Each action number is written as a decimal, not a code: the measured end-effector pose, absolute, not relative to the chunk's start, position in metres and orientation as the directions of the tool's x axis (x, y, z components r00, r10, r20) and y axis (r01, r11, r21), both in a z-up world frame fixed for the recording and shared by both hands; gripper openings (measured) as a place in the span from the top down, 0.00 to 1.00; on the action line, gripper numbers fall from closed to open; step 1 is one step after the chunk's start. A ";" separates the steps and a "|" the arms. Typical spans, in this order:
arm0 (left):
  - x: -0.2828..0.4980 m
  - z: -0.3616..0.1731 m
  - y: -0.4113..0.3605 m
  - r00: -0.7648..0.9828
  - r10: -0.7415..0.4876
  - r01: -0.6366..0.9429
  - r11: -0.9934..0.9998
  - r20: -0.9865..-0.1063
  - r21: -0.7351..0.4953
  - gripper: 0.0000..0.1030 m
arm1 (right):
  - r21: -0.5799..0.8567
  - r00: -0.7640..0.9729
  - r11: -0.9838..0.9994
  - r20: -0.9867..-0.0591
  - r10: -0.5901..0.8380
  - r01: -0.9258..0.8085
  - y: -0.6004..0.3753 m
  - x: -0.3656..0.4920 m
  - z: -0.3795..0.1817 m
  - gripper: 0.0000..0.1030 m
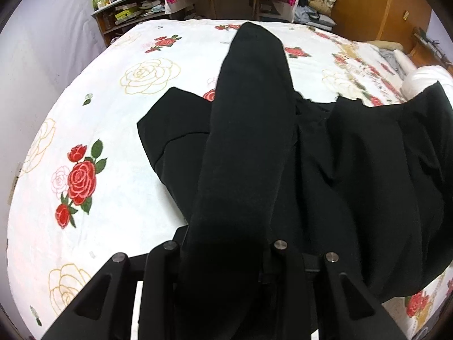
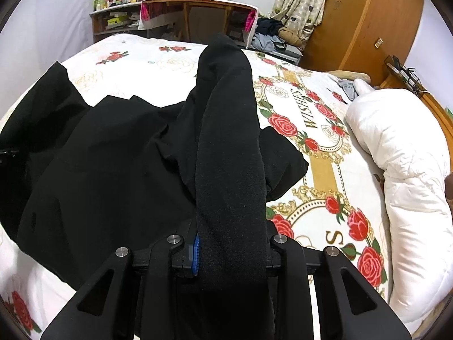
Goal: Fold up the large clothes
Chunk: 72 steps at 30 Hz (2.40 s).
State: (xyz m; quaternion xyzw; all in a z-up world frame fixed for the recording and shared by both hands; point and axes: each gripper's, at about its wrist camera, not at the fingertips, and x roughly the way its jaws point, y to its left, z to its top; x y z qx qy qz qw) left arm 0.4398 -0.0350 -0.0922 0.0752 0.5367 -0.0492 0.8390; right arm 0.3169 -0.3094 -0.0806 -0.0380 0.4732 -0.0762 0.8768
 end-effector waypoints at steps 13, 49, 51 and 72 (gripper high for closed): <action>0.466 -0.148 0.009 0.306 -0.028 0.216 0.976 -0.952 0.041 0.41 | -0.053 0.398 0.993 -0.913 -0.089 0.101 -0.358 0.332 -0.144 0.66; 0.474 -0.191 -0.035 0.139 0.012 0.409 0.910 -0.990 0.068 0.52 | 0.281 0.210 0.958 -0.941 0.265 0.051 -0.375 0.345 -0.192 0.46; 0.468 -0.185 -0.039 0.162 0.028 0.413 0.906 -0.986 0.094 0.59 | 0.224 0.240 0.974 -0.948 0.207 0.045 -0.364 0.339 -0.186 0.52; 0.433 -0.100 0.009 0.288 -0.149 0.339 0.940 -0.946 -0.045 0.68 | 0.063 0.469 0.998 -0.882 0.045 0.023 -0.333 0.276 -0.078 0.67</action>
